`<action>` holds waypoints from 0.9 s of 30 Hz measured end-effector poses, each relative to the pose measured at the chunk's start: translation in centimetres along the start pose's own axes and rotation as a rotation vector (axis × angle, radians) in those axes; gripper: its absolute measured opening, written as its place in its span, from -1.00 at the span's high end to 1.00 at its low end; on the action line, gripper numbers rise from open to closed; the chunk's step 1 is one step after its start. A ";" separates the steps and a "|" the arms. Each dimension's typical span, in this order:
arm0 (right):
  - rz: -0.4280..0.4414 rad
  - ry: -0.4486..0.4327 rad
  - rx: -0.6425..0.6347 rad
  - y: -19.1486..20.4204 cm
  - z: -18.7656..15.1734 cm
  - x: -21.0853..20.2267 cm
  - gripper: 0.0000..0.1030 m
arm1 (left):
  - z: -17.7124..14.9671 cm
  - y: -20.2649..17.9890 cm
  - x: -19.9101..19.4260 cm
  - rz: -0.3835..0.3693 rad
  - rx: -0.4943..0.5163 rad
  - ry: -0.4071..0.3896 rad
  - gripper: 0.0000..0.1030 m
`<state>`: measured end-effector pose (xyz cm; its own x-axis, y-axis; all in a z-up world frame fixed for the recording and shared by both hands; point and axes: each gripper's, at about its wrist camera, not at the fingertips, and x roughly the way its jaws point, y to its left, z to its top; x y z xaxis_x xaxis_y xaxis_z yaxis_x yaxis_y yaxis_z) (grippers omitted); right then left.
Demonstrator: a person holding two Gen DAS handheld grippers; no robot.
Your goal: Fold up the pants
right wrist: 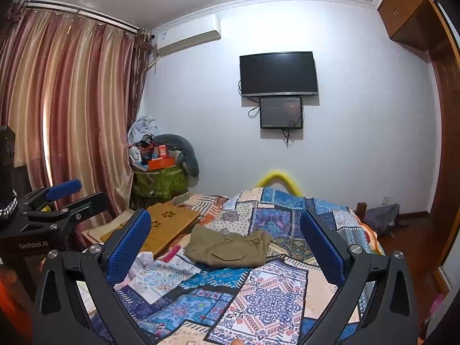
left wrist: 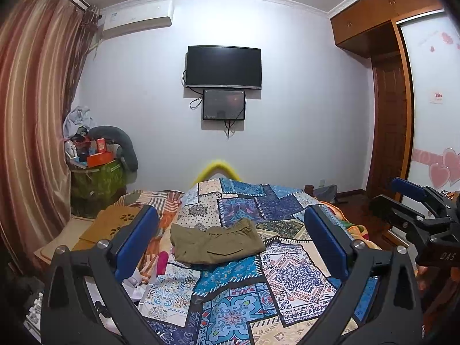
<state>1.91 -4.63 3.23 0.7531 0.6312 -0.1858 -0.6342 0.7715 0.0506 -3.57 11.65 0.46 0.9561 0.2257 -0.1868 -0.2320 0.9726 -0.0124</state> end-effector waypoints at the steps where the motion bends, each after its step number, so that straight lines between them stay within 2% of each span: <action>1: 0.000 0.000 -0.001 0.0 0.0 0.0 -0.99 | 0.0 0.0 0.0 0.000 0.000 -0.001 -1.00; 27: -0.008 0.001 0.018 -0.1 -0.2 -0.2 -0.99 | -0.1 -0.1 -0.1 -0.022 0.011 0.001 -1.00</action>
<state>1.83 -4.83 3.04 0.7581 0.6247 -0.1871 -0.6246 0.7781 0.0670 -3.68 11.57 0.38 0.9607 0.2047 -0.1873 -0.2095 0.9778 -0.0060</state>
